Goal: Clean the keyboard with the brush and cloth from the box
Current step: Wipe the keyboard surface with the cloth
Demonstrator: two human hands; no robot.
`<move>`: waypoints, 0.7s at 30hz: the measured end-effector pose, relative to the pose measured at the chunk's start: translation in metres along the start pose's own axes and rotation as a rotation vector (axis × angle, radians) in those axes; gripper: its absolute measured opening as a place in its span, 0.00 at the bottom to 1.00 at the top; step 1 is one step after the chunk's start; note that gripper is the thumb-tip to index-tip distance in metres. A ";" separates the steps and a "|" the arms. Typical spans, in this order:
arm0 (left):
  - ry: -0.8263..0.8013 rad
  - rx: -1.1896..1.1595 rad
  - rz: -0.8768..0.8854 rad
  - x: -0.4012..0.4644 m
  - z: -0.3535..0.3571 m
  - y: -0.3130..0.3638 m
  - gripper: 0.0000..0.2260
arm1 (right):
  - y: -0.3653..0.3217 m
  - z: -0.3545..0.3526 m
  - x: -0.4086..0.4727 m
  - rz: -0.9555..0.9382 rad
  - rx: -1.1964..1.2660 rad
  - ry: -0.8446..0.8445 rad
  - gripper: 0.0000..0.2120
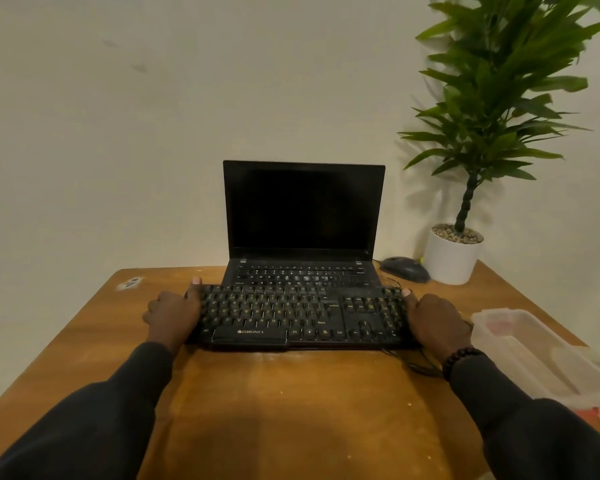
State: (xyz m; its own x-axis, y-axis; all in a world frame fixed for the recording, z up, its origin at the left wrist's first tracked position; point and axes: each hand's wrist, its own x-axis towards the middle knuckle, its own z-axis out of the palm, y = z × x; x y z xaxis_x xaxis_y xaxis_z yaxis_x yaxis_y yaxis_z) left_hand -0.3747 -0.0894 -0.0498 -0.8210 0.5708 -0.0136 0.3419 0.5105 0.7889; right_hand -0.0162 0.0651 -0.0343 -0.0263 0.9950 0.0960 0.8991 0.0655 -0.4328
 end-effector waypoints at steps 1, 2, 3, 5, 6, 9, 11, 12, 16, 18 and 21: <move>0.006 0.001 0.003 0.002 0.001 -0.001 0.34 | 0.001 0.001 0.001 0.000 -0.012 -0.004 0.22; 0.013 0.007 0.007 0.002 0.002 -0.002 0.33 | 0.000 0.001 0.002 -0.002 -0.014 -0.006 0.22; 0.012 0.018 0.005 0.003 0.003 -0.003 0.33 | 0.001 0.000 0.003 -0.003 -0.002 -0.019 0.22; 0.023 0.027 -0.005 0.002 0.003 -0.004 0.35 | 0.002 -0.003 0.005 -0.007 0.041 -0.058 0.22; 0.036 0.028 -0.013 0.001 0.003 -0.004 0.37 | 0.003 -0.006 0.004 -0.008 0.052 -0.074 0.22; 0.131 0.055 0.001 -0.013 0.002 0.002 0.33 | 0.007 -0.009 0.002 -0.006 0.042 -0.064 0.23; 0.246 0.104 0.069 -0.030 0.003 0.008 0.29 | 0.007 -0.011 -0.003 0.003 -0.005 -0.013 0.25; 0.302 0.128 0.119 -0.039 0.003 0.011 0.27 | 0.006 -0.013 -0.008 0.002 -0.019 0.013 0.25; 0.391 0.154 0.272 -0.071 0.013 0.011 0.23 | 0.002 -0.026 -0.031 -0.041 -0.026 0.054 0.23; 0.384 0.137 0.324 -0.089 0.017 0.011 0.23 | 0.001 -0.034 -0.046 -0.073 -0.025 0.069 0.22; 0.326 0.085 0.380 -0.121 0.021 0.010 0.19 | 0.000 -0.047 -0.075 -0.145 0.080 0.112 0.13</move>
State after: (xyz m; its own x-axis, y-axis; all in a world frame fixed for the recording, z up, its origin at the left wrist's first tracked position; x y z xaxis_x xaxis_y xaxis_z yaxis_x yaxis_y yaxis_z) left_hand -0.2623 -0.1395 -0.0534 -0.7266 0.5030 0.4681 0.6692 0.3635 0.6481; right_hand 0.0061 -0.0135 0.0007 -0.1002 0.9606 0.2593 0.8518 0.2174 -0.4765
